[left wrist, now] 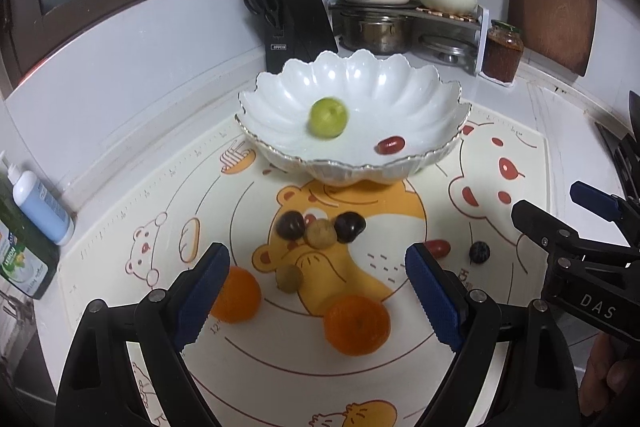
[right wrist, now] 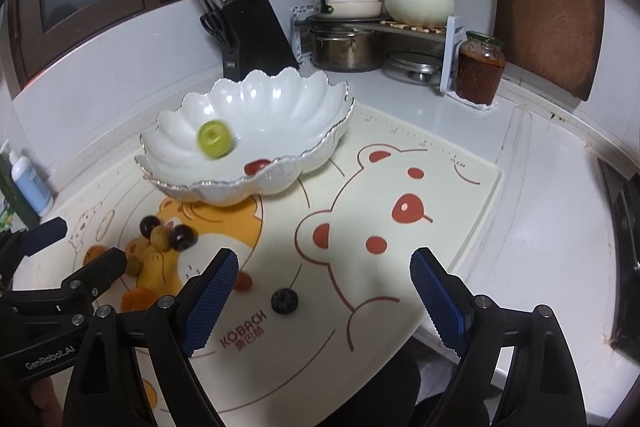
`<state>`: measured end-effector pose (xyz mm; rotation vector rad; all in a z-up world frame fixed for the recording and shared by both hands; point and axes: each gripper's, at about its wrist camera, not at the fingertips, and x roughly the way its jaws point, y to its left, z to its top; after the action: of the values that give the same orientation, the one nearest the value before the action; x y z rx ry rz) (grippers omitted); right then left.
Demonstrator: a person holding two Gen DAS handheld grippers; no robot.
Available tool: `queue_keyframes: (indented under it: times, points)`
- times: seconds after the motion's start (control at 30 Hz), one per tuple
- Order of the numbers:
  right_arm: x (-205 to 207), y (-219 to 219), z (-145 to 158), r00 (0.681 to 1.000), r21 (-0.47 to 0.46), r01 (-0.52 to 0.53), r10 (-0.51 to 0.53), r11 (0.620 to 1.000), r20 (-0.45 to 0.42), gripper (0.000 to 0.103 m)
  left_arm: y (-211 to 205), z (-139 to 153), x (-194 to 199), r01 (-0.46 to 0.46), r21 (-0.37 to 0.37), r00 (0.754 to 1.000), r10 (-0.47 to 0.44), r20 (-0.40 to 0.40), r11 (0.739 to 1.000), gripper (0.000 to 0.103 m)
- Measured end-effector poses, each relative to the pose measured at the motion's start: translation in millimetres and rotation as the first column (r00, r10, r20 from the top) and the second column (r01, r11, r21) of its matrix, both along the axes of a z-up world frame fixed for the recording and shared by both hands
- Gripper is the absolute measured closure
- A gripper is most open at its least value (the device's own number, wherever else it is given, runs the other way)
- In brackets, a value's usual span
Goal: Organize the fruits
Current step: 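Withdraw the left tool to a tangerine while the right tool moves to the blueberry, then close the left tool on the tangerine while the right tool grips the blueberry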
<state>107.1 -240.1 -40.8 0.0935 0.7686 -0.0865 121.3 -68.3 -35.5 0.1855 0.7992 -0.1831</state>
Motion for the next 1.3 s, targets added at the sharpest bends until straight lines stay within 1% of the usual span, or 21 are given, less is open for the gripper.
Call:
queue_keyframes:
  times: [0.27,0.53,0.63,0.77,0.9,1.1,1.3]
  points:
    - [-7.0,3.8,-12.1,0.999,-0.01,-0.035,0.035,0.999,-0.006,0.016,1.5,-15.8,-10.1,-0.012,-0.019,0.999,0.012,-0.034,1.0,0.013]
    - [-6.9,7.7,-27.7,0.997,-0.004,-0.073,0.073,0.997,-0.035,0.031,2.1,-32.6,-14.8,-0.025,-0.02,0.998,0.024,-0.064,0.999,0.013]
    - [-5.8,9.4,-31.8,0.995,-0.002,-0.087,0.087,0.996,-0.04,0.034,1.9,-38.1,-15.5,-0.027,-0.019,0.997,0.026,-0.072,0.999,0.013]
    - [-2.6,11.0,-35.9,0.994,-0.004,-0.105,0.105,0.994,-0.045,0.034,-0.4,-45.1,-14.3,-0.026,-0.016,0.996,0.024,-0.085,1.0,0.014]
    - [1.6,12.1,-40.2,0.991,-0.008,-0.124,0.124,0.992,-0.054,0.039,-2.5,-50.3,-12.3,-0.025,-0.011,0.995,0.024,-0.094,1.0,0.018]
    - [7.2,12.5,-47.5,0.987,-0.003,-0.141,0.141,0.99,-0.073,0.042,-4.8,-56.1,-9.6,-0.022,-0.013,0.994,0.021,-0.106,1.0,0.021]
    - [10.5,13.9,-54.2,0.984,0.006,-0.154,0.154,0.988,-0.09,0.047,-6.2,-61.9,-5.8,-0.024,-0.014,0.993,0.022,-0.119,1.0,0.029]
